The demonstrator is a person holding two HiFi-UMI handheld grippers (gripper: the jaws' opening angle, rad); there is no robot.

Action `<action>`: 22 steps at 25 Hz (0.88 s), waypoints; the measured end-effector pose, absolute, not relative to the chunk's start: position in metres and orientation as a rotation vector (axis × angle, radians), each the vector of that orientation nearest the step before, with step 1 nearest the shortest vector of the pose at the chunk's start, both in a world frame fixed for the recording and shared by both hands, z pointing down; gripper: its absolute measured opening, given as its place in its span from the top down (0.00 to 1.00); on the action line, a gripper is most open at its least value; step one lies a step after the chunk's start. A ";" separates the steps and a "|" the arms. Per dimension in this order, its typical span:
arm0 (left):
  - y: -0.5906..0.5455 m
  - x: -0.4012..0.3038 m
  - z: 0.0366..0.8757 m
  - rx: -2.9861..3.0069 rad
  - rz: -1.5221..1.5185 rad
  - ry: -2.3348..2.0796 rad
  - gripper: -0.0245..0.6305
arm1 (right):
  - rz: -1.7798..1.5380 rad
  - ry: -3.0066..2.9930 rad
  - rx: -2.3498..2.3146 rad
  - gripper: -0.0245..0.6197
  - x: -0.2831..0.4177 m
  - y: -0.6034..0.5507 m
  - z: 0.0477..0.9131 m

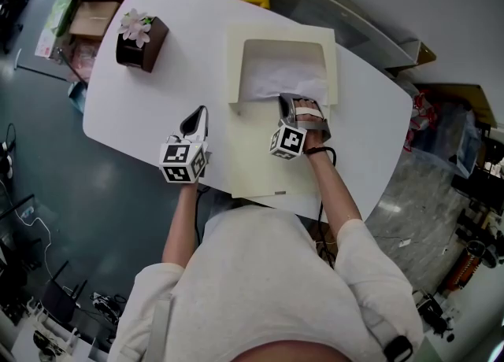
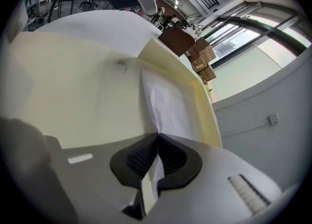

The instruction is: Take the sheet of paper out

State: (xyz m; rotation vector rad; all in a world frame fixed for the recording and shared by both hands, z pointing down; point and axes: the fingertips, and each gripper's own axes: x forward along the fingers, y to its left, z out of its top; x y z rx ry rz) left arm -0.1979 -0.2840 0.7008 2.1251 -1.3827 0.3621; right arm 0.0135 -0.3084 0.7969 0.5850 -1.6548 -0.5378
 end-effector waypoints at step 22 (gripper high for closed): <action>-0.279 -0.172 0.651 2.249 0.331 -1.379 0.96 | -0.465 -1.700 0.628 0.96 0.019 -0.254 0.769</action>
